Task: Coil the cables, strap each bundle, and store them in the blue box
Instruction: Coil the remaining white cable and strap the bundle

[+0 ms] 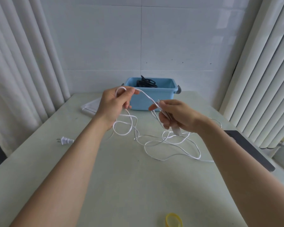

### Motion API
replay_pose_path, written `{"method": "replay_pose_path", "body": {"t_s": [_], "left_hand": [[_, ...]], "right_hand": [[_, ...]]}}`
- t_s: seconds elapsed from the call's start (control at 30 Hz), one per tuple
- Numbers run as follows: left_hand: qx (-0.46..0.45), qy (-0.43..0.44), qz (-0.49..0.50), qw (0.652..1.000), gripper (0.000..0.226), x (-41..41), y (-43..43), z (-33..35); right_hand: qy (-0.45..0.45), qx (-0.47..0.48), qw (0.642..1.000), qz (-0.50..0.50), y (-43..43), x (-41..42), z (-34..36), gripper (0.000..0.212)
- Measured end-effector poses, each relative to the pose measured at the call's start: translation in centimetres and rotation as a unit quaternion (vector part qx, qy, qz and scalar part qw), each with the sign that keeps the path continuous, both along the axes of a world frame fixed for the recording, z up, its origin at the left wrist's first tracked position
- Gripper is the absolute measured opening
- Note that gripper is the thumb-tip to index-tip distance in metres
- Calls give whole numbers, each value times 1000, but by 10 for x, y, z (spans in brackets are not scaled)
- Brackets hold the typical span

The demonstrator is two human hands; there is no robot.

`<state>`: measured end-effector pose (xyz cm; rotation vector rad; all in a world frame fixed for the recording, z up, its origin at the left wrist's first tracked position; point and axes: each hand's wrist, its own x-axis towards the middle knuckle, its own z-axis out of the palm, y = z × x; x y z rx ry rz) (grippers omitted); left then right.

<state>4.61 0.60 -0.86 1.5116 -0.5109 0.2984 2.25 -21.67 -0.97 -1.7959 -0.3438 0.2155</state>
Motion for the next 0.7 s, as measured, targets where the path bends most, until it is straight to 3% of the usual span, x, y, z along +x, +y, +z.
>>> {"method": "replay_pose_path", "body": {"t_s": [0.07, 0.17, 0.3, 0.4, 0.57, 0.7], "left_hand": [[-3, -2, 37, 999, 33, 4, 4, -3], [20, 19, 62, 998, 17, 8, 6, -10], [107, 34, 52, 992, 25, 9, 4, -19], [215, 48, 4, 975, 14, 6, 2, -22], [295, 83, -76, 949, 11, -4, -10, -26], [386, 91, -128, 909, 12, -8, -9, -24]], "right_hand": [[37, 32, 997, 55, 4, -5, 5, 56], [46, 82, 992, 84, 7, -9, 10, 52], [90, 218, 968, 84, 7, -10, 17, 53], [94, 351, 929, 75, 4, -7, 24, 51], [103, 548, 830, 19, -9, 5, 26, 45], [62, 608, 781, -128, -24, 15, 28, 36]]}}
